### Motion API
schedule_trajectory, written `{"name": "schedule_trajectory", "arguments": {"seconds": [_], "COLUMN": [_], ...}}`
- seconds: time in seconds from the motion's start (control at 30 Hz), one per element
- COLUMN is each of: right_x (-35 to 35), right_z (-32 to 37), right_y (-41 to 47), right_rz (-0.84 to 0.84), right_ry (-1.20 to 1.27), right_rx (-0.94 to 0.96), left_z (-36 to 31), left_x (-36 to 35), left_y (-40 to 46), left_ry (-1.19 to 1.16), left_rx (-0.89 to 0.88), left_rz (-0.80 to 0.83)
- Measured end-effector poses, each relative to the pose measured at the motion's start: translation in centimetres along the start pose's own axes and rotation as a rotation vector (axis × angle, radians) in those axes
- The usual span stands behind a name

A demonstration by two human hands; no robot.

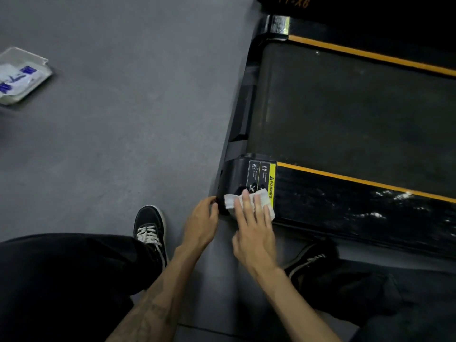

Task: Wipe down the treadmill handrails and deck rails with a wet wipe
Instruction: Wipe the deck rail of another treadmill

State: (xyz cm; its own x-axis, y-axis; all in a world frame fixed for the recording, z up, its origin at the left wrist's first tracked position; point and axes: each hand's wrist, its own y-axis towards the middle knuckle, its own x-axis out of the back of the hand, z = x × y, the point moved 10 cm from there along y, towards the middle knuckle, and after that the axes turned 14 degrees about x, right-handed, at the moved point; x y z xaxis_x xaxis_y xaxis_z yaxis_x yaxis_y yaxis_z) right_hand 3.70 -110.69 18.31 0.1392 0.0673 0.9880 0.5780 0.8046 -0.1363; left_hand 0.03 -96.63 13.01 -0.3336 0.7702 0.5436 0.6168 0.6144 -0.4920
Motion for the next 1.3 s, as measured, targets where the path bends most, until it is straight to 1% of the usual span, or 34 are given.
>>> {"name": "schedule_trajectory", "arguments": {"seconds": [0.13,0.17,0.23,0.3,0.37,0.43,0.53,0.6,0.73,0.77,0.9,1.0,1.07,1.13,1.23,1.27,1.3], "right_x": [-0.1,0.2,0.6,0.4,-0.2,-0.4,-0.6,-0.4,0.2,-0.2,-1.3,-0.7,-0.4,0.0,1.1,1.3,1.2], "right_z": [0.5,-0.2,-1.4,-1.2,0.4,1.5,1.6,0.6,0.5,1.2,2.9,2.0,1.6,1.8,2.4,2.6,2.8], "right_y": [3.2,3.6,3.2,2.0,1.4,2.8,6.1,6.8,4.7,4.4,7.1,9.0,8.7,7.6,6.2,5.9,5.6], "right_rz": [0.11,0.114,0.067,0.031,0.028,0.026,0.115,0.12,0.049,0.055,0.177,0.218,0.201,0.145,0.026,0.006,0.025], "right_ry": [-0.052,-0.049,0.008,0.014,-0.039,-0.096,-0.109,-0.115,-0.076,-0.098,-0.19,-0.245,-0.213,-0.166,-0.128,-0.156,-0.205], "right_rx": [0.2,0.199,0.115,0.052,0.087,0.161,0.229,0.196,0.052,0.064,0.246,0.262,0.227,0.222,0.3,0.343,0.385], "left_z": [0.2,0.1,-0.1,0.0,0.7,1.5,2.1,2.0,1.9,2.1,3.0,3.0,2.6,2.2,1.9,1.9,2.0], "left_x": [-0.1,0.0,0.3,0.3,0.4,0.5,0.8,1.0,1.0,0.9,1.2,1.5,1.2,0.6,-0.3,-0.5,-0.6], "left_y": [-0.1,0.0,0.0,0.2,0.6,1.0,1.2,1.1,1.2,1.3,1.5,1.3,1.2,1.2,1.1,1.2,1.2], "left_ry": [-0.015,-0.025,-0.047,-0.085,-0.165,-0.255,-0.339,-0.381,-0.389,-0.397,-0.447,-0.465,-0.484,-0.493,-0.506,-0.51,-0.52], "left_rx": [0.0,-0.002,0.0,0.027,0.107,0.191,0.26,0.275,0.275,0.28,0.324,0.34,0.344,0.346,0.345,0.344,0.349], "left_rz": [0.013,0.006,-0.008,-0.006,0.01,0.011,-0.008,-0.003,0.003,0.004,-0.021,-0.043,-0.018,0.026,0.081,0.088,0.086]}}
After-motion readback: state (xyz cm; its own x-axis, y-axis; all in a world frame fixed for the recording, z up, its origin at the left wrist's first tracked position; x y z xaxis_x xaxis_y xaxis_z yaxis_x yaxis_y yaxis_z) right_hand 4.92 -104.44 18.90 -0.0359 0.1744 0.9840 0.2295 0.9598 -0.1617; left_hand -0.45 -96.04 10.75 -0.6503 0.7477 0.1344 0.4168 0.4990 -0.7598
